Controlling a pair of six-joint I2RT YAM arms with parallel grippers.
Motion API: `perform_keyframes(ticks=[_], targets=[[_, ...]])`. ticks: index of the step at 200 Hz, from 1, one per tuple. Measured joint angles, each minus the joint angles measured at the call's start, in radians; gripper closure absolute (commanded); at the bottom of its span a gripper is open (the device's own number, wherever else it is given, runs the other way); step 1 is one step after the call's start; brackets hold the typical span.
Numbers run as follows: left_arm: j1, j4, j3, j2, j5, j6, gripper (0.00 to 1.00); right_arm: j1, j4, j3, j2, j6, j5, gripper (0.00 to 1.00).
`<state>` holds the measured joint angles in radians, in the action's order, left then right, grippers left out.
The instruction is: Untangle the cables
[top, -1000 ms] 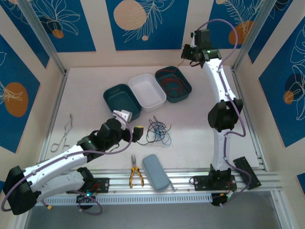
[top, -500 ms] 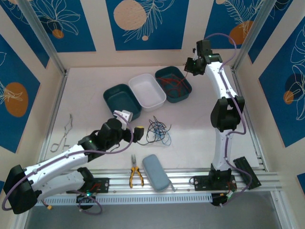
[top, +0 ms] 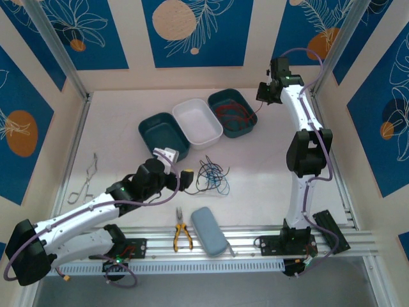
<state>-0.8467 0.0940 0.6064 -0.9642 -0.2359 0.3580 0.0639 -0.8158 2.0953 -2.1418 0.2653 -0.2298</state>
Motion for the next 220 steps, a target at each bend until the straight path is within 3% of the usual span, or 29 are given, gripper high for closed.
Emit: perform_keyframes(ticks=[69,114,167,220], targets=[[0.0,0.0,0.0,-0.032,0.021,0.0,0.0,0.019,0.043,-0.034,0.024,-0.139,-0.108,1.0],[0.0,-0.003,0.0,-0.045,0.026,0.0,0.0,0.044,0.077,-0.034,0.024,-0.21,-0.107,1.0],[0.0,-0.003,0.0,-0.071,0.04,0.003,0.0,0.141,0.099,0.032,-0.03,-0.292,-0.068,1.0],[0.0,-0.003,0.0,-0.069,0.041,0.003,0.0,0.178,0.045,0.158,-0.179,-0.313,0.062,1.0]])
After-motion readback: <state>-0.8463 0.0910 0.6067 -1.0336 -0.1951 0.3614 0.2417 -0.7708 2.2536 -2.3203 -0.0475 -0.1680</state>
